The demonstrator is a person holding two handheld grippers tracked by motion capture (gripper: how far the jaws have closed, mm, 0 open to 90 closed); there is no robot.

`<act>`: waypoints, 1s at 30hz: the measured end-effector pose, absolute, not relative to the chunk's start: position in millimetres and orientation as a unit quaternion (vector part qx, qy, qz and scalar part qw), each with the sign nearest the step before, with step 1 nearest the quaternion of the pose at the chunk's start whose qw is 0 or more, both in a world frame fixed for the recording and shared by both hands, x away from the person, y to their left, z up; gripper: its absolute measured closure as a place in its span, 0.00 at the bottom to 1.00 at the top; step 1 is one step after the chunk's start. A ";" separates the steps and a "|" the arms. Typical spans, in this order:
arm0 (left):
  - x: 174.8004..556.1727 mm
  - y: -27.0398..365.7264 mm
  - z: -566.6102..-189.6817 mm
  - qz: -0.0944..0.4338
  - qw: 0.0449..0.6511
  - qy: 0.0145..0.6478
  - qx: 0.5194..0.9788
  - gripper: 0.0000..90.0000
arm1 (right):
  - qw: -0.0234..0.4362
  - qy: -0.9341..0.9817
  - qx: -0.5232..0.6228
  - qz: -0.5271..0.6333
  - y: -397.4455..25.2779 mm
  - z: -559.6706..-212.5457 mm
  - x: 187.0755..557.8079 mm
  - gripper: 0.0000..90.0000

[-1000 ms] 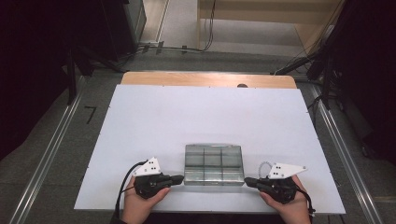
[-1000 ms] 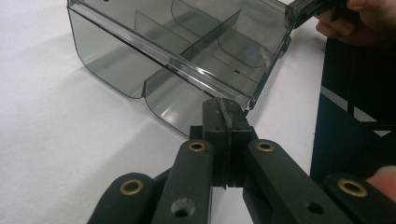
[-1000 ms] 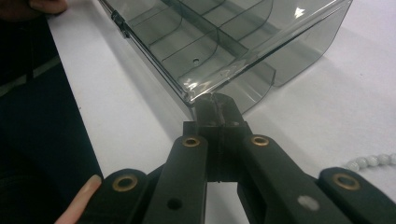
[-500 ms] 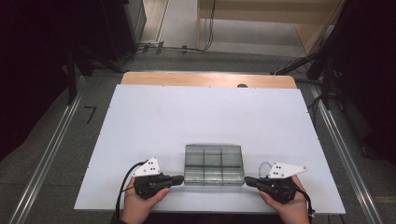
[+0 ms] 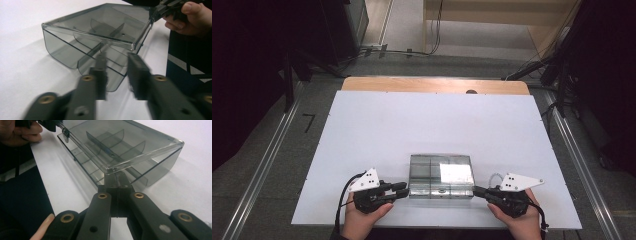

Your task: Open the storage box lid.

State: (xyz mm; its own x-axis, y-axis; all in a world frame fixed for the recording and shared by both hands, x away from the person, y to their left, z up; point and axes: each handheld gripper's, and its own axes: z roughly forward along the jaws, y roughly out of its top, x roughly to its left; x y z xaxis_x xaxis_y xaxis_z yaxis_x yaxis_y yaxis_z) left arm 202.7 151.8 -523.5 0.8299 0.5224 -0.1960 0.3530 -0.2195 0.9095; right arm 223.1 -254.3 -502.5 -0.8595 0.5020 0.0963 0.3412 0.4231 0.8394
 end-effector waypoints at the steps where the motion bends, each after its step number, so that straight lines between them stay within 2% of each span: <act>1: 202.9 151.2 -522.7 0.080 0.556 0.283 0.777 0.70 | 0.084 0.839 0.251 0.476 -253.6 -501.7 223.2 0.98; 7: 205.8 146.3 -517.8 0.102 0.550 0.302 0.772 0.33 | 0.084 0.833 0.254 0.484 -247.5 -494.6 224.1 0.98; 11: 211.4 143.0 -514.3 0.113 0.543 0.318 0.769 0.13 | 0.085 0.831 0.255 0.488 -247.1 -490.8 226.5 0.98; 14: 215.9 142.3 -511.2 0.114 0.545 0.327 0.764 0.03 | 0.086 0.830 0.256 0.488 -247.0 -488.0 227.8 0.98; 16: 219.4 141.5 -509.1 0.109 0.545 0.325 0.766 0.00 | 0.088 0.829 0.256 0.489 -246.9 -485.6 229.0 0.98; 30: 242.7 129.9 -491.5 0.124 0.546 0.314 0.767 0.00 | 0.092 0.824 0.264 0.492 -245.9 -474.3 240.6 0.98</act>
State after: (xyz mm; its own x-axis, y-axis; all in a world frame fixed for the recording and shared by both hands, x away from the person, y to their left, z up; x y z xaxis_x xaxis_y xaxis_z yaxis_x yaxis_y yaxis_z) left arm 242.7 129.9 -491.5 0.7721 0.6170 -0.1523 0.3453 -0.2060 0.9156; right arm 240.6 -245.9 -474.3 -0.8433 0.5262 0.1091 0.3455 0.3752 0.8601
